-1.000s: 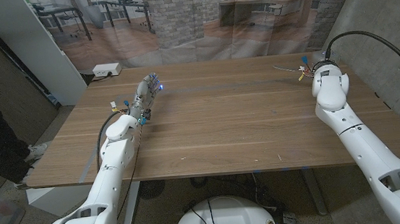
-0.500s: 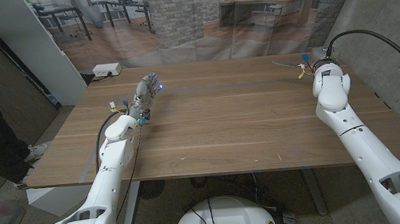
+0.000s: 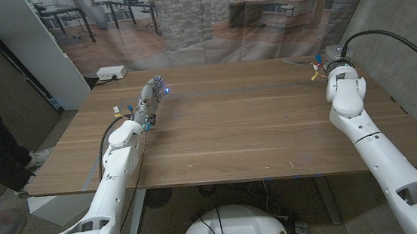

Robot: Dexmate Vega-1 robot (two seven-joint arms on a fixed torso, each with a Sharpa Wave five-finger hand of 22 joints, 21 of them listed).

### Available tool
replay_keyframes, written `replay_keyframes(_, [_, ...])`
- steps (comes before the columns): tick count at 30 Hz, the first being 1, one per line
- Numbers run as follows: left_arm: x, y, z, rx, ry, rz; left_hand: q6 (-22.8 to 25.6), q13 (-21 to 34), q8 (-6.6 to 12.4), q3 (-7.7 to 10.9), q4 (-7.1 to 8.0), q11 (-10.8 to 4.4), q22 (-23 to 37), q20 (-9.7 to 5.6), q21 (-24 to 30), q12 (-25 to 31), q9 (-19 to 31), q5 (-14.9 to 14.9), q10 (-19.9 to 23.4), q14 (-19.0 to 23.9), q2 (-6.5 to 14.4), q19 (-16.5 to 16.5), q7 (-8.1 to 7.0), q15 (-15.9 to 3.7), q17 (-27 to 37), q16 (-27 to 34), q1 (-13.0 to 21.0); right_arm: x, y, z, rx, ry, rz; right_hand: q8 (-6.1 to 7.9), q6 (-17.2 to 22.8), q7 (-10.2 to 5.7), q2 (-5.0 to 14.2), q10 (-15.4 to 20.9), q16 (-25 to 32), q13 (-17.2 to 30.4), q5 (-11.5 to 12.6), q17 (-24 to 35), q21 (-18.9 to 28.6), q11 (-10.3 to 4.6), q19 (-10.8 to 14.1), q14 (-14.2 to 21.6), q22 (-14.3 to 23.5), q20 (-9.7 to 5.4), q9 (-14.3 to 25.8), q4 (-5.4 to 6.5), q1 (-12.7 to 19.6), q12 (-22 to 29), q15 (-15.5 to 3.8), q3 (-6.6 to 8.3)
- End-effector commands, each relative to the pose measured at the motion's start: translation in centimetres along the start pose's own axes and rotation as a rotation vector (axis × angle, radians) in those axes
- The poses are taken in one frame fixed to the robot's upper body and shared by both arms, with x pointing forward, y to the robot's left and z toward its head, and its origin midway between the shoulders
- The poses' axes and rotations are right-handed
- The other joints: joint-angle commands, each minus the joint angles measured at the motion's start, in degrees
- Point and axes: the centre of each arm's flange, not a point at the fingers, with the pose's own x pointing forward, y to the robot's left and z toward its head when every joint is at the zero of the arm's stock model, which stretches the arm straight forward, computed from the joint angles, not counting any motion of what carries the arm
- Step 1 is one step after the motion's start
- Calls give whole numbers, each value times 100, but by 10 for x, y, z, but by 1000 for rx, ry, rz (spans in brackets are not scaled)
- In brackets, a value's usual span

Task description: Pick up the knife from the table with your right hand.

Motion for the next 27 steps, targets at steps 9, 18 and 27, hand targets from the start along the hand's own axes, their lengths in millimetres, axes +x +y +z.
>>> replay_keyframes(9, [-3, 2, 5, 4, -11, -12, 5, 30, 9, -9, 8, 16, 30, -18, -8, 8, 24, 38, -19, -42, 230, 19, 28, 15, 4, 5, -41, -10, -11, -1, 16, 5, -95, 62, 818, 29, 124, 4, -28, 19, 44, 31, 119, -18, -72, 4, -19, -332, 1020, 16, 108, 20, -507, -35])
replay_keyframes(18, [-1, 6, 5, 3, -10, -20, 6, 30, 9, -10, 8, 24, 31, -17, -14, 8, 24, 38, -19, -39, 233, 22, 28, 13, 3, 6, -40, -13, -15, -1, 21, 10, -128, 42, 838, 23, 126, -1, -31, 37, 47, 41, 200, -21, -113, 13, -29, -343, 1031, 20, 118, 20, -501, -56])
replay_keyframes(27, [5, 12, 5, 2, -7, -35, 6, 30, 9, -11, 9, 16, 31, -16, -18, 11, 24, 39, -11, -34, 235, 27, 27, 12, 3, 8, -40, -15, -19, 2, 28, 18, -168, 10, 843, 31, 133, 0, -51, 39, 50, 56, 283, -15, -159, 11, -43, -349, 1037, 31, 119, 11, -502, -73])
